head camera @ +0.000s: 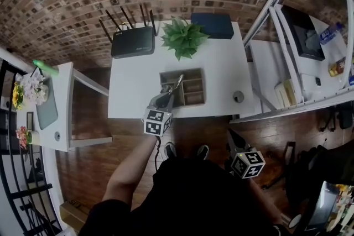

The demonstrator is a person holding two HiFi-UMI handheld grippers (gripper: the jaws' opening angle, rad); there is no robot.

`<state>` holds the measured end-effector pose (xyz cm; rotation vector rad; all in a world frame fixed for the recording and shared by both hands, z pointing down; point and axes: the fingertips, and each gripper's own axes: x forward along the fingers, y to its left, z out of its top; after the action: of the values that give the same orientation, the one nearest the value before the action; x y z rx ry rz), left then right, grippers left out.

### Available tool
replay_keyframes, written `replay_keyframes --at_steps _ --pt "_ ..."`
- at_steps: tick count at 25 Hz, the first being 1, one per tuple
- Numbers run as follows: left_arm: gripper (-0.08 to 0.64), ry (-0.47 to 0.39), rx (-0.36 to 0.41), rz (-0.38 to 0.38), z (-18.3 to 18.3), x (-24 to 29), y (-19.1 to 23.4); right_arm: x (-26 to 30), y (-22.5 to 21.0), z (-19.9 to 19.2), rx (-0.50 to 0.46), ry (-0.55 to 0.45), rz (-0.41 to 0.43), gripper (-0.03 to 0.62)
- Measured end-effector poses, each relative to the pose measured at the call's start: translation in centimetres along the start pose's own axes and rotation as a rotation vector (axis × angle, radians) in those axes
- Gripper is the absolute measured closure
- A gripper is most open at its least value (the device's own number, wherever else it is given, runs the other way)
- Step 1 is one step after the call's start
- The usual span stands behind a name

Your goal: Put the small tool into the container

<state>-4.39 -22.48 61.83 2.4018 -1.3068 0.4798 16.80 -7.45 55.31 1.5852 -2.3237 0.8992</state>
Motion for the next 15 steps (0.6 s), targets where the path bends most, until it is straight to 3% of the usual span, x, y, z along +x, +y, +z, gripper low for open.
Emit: replay_keyframes --at_steps 15 --pt "0.5 0.074 -0.011 0.027 -1.9 -0.5 -0.4 -0.4 -0.3 -0.4 0.07 -0.013 0.035 0.581"
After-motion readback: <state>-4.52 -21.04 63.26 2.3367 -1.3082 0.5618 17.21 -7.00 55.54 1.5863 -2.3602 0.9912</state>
